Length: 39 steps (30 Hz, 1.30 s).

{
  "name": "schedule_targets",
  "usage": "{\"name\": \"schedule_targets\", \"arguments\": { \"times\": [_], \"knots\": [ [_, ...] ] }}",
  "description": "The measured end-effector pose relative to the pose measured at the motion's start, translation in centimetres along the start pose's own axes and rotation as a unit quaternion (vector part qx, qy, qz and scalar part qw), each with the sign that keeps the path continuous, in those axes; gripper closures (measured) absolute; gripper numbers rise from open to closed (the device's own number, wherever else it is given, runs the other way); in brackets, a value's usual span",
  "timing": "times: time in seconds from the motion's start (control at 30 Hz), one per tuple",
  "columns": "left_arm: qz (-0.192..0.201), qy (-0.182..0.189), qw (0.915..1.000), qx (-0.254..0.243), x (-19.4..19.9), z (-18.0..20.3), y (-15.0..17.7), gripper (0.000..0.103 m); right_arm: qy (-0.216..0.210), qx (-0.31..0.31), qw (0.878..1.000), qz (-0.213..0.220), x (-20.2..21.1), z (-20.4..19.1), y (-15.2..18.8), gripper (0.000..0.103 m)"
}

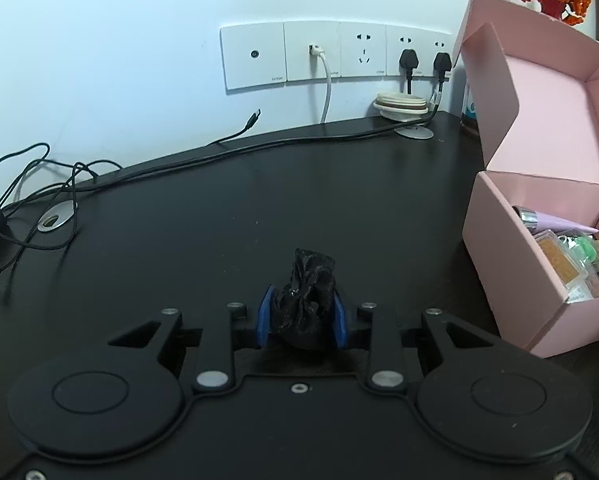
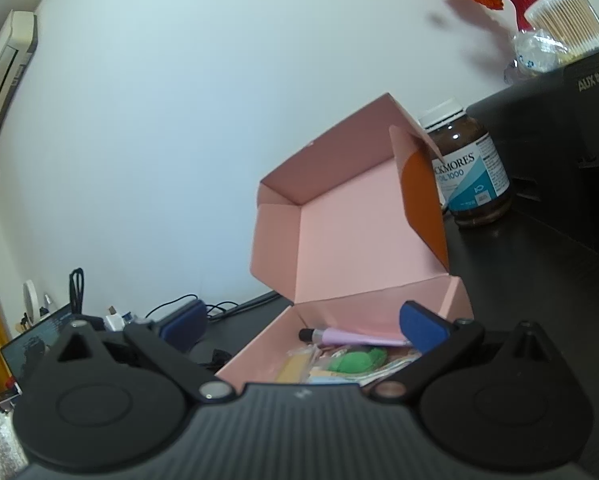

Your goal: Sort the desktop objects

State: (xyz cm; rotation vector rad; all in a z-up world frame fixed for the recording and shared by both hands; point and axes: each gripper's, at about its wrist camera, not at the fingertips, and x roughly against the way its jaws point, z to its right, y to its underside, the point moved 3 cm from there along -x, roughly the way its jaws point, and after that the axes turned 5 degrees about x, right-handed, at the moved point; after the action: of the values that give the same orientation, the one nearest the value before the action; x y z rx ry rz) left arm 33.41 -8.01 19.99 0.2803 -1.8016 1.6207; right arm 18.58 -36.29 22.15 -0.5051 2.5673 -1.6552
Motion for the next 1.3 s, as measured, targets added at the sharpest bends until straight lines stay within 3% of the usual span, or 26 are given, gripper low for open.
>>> {"name": "schedule_targets", "arguments": {
  "times": [0.23, 0.8, 1.07, 1.3],
  "knots": [
    [0.008, -0.003, 0.9998, 0.016, 0.3, -0.5, 0.0, 0.071, 0.0, -0.002, 1.0, 0.001, 0.1, 0.1, 0.0, 0.001],
    [0.08, -0.038, 0.9944, 0.057, 3.2, -1.8, 0.0, 0.072, 0.004, -0.004, 1.0, -0.002, 0.0, 0.1, 0.0, 0.001],
    [0.091, -0.034, 0.9943, 0.044, 4.6, -1.6, 0.7, 0.072, 0.002, -0.001, 1.0, -0.005, -0.2, 0.0, 0.0, 0.001],
    [0.109, 0.001, 0.9926, 0.053, 6.6, -1.3, 0.3, 0.072, 0.0, -0.003, 1.0, -0.006, -0.2, 0.0, 0.0, 0.001]
  ]
}}
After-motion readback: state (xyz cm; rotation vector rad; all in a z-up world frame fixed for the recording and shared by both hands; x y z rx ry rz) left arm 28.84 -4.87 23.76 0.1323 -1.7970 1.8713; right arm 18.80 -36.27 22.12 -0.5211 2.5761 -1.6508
